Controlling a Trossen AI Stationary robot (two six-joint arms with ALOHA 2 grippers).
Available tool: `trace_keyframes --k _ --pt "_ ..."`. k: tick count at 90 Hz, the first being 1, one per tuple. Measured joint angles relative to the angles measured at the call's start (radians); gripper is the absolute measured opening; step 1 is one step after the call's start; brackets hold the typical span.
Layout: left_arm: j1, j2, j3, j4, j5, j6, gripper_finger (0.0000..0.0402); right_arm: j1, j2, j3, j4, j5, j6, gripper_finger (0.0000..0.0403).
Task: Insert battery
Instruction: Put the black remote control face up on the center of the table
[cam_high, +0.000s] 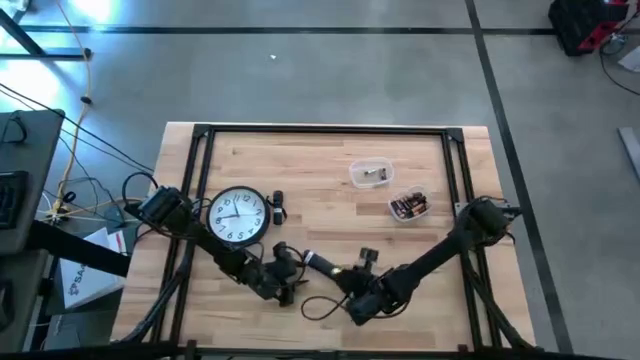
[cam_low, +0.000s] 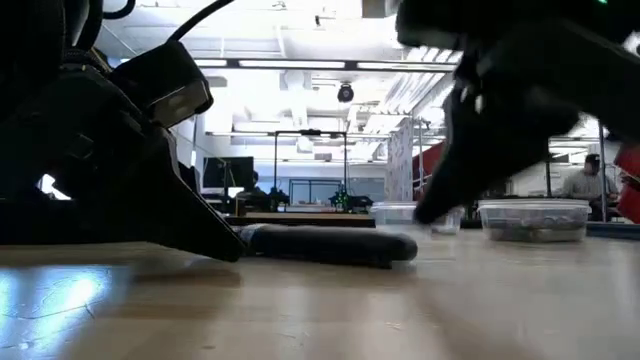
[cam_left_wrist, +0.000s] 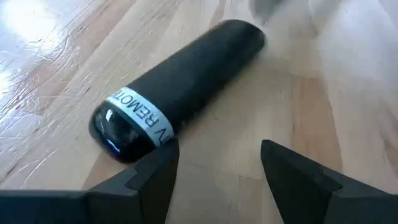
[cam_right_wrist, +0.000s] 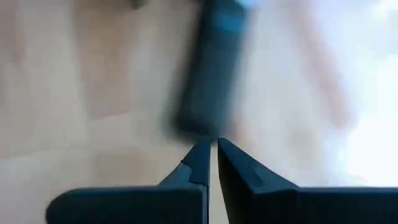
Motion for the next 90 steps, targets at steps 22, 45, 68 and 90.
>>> trace_keyframes --k 22,45,68,90 --pt "-0.001 0.0 -0.001 -0.002 0.014 -0.012 0.0211 0.025 -0.022 0.0 -0.011 0.022 0.055 0.0" --pt "-0.023 -0.08 -0.004 -0.086 0.119 -0.06 0.0211 0.051 0.009 0.0 0.16 0.103 0.065 0.0065" --pt "-0.082 -0.122 -0.005 -0.147 0.013 -0.083 0.0211 0.052 0.096 0.0 0.252 0.281 0.072 0.019" --pt "-0.082 -0.123 -0.004 -0.149 -0.005 -0.083 0.0211 0.011 0.188 0.0 0.379 0.317 0.064 0.0237"
